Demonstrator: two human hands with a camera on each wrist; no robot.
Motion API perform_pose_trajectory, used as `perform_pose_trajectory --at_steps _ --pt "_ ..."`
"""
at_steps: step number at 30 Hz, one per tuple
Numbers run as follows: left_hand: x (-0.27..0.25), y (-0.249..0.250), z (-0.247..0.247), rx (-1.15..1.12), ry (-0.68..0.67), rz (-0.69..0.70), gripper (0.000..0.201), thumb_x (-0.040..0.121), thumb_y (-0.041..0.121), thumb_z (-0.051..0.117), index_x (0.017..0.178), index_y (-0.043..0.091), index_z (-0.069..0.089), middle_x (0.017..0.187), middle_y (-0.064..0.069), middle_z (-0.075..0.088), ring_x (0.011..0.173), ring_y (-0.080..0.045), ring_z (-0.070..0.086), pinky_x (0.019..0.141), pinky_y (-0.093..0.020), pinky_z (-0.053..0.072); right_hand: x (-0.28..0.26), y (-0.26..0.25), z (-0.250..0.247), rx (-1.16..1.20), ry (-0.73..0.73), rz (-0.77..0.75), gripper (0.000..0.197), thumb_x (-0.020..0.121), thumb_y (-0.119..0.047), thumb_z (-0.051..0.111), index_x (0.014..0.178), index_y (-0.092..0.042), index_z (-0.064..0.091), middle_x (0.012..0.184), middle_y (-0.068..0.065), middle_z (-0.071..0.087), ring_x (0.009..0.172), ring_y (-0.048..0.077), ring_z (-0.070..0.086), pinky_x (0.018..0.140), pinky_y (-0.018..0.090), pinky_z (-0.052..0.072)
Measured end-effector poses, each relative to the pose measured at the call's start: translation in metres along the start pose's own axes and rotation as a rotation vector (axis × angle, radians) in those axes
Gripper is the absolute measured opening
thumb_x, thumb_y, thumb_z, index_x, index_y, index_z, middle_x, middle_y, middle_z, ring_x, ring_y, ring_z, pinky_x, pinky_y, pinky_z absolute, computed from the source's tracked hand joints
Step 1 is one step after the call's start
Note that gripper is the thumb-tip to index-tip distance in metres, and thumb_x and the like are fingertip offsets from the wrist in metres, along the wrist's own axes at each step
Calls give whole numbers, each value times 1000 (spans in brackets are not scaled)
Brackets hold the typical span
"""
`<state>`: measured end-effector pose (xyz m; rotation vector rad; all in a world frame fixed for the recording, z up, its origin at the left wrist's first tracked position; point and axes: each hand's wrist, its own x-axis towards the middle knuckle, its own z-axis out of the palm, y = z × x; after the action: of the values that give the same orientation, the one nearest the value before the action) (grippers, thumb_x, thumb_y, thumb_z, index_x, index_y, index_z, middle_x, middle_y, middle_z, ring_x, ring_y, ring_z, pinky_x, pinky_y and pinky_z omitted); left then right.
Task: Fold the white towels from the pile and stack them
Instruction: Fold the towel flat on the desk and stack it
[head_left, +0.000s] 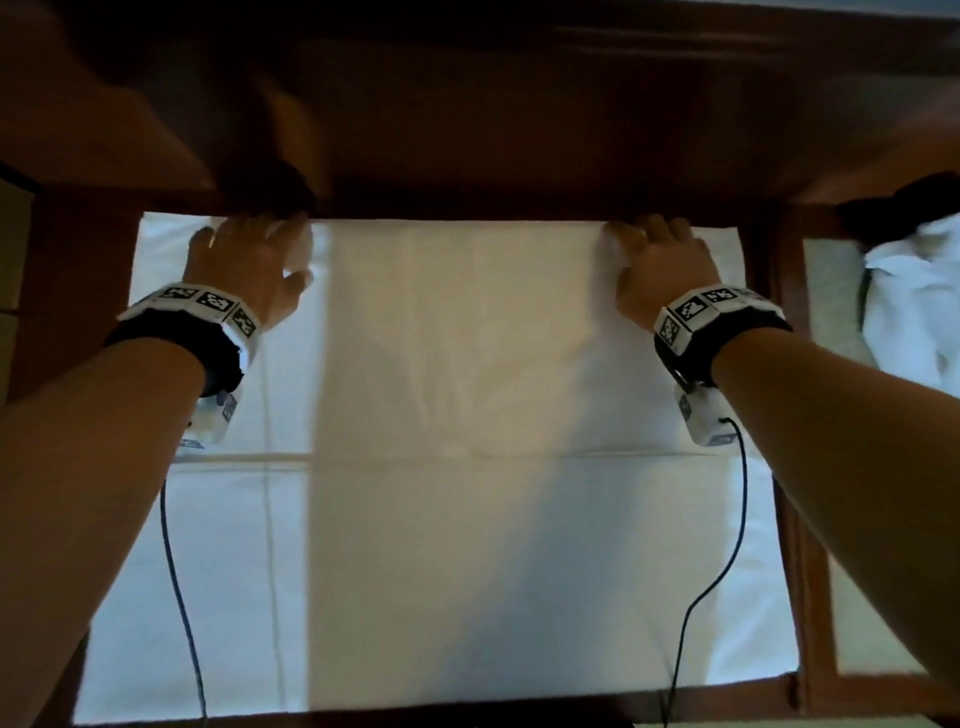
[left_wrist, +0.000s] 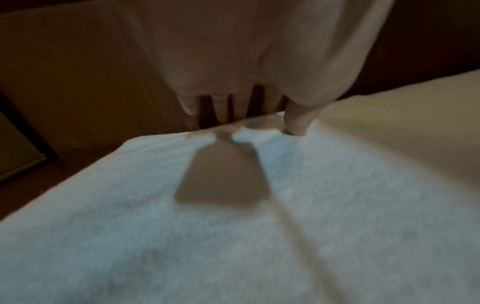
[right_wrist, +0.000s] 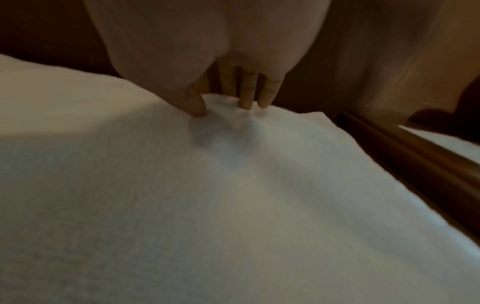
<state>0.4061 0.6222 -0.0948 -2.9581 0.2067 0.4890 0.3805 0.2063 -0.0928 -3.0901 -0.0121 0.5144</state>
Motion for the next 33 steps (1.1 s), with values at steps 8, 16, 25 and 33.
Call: perform_pose_trajectory --at_steps 8,16,25,33 --pt "-32 3 -9 -186 93 8 31 92 13 65 120 1 62 116 -25 53 101 -49 57 84 -55 49 -21 1 -20 -82 91 -28 34 86 -23 60 114 -5 63 115 18 58 115 40 45 92 50 41" --pt "-116 -15 -47 -71 189 122 21 96 27 61 95 7 67 88 -16 61 81 -40 60 75 -43 37 -108 -10 -45 44 2 37 25 85 -41 47 87 -18 55 77 8 53 82 34 53 73 35 41" --pt "-295 -28 25 -116 346 236 18 81 23 76 85 6 72 75 -15 62 62 -37 63 53 -42 50 -283 -26 13 29 29 22 20 90 -32 43 80 -15 46 75 7 60 65 28 47 81 41 33" --pt "-392 -4 113 -65 83 188 38 74 34 63 102 9 71 89 -14 61 75 -37 61 58 -45 51 -379 -15 94 -205 -156 65 27 75 -23 63 100 -16 58 95 6 60 90 32 61 79 43 38"
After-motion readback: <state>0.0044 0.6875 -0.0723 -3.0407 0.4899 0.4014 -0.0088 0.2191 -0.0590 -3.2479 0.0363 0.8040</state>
